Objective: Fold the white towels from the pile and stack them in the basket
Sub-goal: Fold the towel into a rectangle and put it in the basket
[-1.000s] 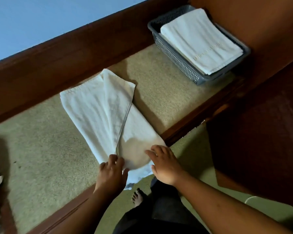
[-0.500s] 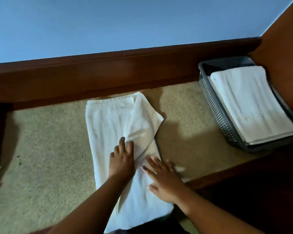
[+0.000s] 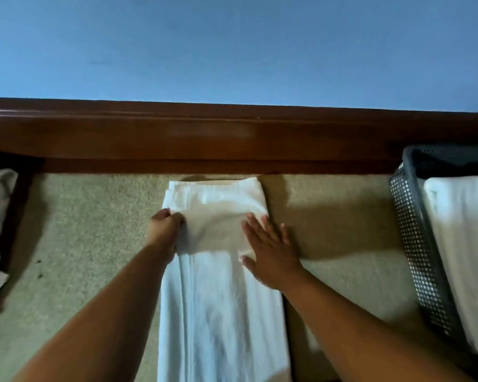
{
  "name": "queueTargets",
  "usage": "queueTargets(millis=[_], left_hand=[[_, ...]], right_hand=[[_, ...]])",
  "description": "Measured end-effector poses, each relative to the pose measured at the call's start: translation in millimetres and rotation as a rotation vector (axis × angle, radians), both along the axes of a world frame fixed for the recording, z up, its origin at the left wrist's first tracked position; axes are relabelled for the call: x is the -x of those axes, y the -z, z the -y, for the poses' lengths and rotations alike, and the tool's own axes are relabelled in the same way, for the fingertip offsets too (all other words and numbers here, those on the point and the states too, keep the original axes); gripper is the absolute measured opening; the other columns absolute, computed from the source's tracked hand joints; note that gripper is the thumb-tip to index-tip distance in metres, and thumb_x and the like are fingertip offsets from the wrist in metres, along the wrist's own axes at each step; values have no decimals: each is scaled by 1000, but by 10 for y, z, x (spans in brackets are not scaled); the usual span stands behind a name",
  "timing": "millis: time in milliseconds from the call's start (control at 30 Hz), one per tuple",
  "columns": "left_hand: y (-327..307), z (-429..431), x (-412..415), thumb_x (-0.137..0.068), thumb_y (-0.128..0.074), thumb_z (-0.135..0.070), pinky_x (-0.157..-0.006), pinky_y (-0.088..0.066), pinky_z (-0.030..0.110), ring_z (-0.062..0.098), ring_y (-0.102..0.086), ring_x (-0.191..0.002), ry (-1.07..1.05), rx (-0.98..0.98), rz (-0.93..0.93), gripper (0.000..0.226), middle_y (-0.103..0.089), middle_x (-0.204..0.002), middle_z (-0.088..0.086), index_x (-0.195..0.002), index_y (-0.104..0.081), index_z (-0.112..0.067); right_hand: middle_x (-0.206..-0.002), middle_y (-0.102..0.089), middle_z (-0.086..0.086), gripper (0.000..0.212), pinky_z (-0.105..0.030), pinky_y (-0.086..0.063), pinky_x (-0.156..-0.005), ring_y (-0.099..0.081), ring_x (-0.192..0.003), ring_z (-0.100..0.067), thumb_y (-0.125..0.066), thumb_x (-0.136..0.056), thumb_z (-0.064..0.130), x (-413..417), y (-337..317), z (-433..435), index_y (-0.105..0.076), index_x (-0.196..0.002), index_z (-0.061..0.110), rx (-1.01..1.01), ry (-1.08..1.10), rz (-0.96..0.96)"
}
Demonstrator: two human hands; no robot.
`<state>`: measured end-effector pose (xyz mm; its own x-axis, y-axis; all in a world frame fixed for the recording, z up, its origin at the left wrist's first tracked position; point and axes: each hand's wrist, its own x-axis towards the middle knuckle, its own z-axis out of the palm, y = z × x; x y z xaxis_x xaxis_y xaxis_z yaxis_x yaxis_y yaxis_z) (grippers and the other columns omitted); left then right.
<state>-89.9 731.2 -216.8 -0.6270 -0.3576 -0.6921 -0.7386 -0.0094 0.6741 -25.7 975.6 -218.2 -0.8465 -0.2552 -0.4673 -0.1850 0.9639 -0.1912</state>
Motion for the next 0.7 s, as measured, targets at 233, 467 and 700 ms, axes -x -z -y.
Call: queueTargets(millis=[233,467,700], left_hand=[[127,164,428,-88,-68,-32,-63,-57,39,31,-69,-81,31,-362,215,33,-72,-92,14,-109,-71,-8],[160,89,424,-86,-78,-20,-69,-59,46,27,-70,-75,43,-243,61,11,-75,-86,10,-93,-74,-12],[52,-78,96,-83,-81,-13,-67,-51,24,8,-64,-75,-277,19,-262,44,-67,-91,-3,-118,-56,-16]], right_hand=[[-164,26,4,81,-65,2,-116,16,-153,-29,-16,-90,81,927,289,85,12,-155,43,26,167,-50],[-161,33,9,83,-62,15,-114,29,-149,-24,-25,-87,83,1315,339,41,9,-154,49,106,198,27],[-164,-24,-1,87,-45,-24,-121,-25,-149,-16,-73,-85,45,698,247,-32,-25,-157,31,677,678,-11]])
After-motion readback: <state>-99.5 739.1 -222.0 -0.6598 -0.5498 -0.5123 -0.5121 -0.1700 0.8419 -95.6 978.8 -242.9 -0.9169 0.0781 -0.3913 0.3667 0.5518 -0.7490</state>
